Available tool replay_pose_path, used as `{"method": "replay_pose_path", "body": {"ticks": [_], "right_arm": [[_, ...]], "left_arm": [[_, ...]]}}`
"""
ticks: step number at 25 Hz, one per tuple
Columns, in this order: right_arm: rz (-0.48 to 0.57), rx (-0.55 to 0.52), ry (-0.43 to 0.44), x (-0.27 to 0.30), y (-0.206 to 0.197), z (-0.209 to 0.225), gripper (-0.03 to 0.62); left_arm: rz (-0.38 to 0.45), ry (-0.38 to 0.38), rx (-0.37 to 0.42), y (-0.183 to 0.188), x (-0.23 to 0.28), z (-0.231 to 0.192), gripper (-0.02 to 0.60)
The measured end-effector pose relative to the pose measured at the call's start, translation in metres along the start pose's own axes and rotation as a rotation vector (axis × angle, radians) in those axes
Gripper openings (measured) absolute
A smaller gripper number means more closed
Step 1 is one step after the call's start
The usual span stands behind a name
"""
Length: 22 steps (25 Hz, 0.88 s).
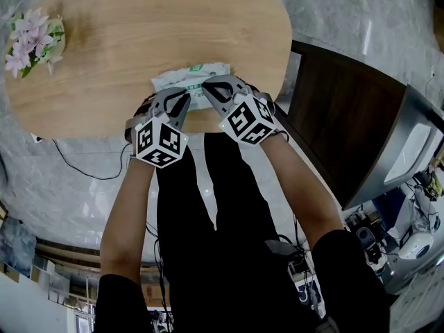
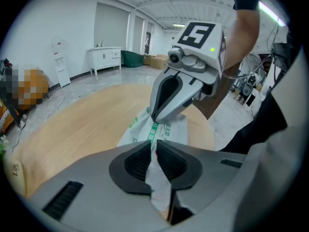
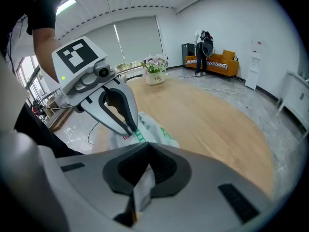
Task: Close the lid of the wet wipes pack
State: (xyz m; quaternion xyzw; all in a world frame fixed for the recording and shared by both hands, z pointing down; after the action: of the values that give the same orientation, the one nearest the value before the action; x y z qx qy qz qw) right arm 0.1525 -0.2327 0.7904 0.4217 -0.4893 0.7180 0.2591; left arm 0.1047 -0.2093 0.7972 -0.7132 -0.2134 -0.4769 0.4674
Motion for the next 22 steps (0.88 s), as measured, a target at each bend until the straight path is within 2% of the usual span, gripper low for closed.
{"method": "replay_pose_path", "body": {"ticks": [9,22], "right_arm": [[-0.058,-0.036,-0.042,0.007,-0.001,-0.002,0.012],[-0.155,-0.017,-0.027,0.011,-0.001,-0.001,0.012]], "left_arm": [[-0.067,-0.008,0.013,-0.001,0.004,0.0,0.049],[-0.172,-0.065,-0.005,0.001,0.01,-0.002,0.049]]}}
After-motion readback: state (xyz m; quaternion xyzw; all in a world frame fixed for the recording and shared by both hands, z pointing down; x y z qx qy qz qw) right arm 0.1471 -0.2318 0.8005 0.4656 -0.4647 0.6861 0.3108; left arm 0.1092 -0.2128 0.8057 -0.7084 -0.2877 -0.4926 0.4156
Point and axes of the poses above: the fingertips, and each gripper's own axes: x forward along the fingers, z to its right, y out of its top, the point moved 2 cm from there along -x, backward along the fingers, and after that the axes turned 9 degrees about -z, right-handed, at the moved point
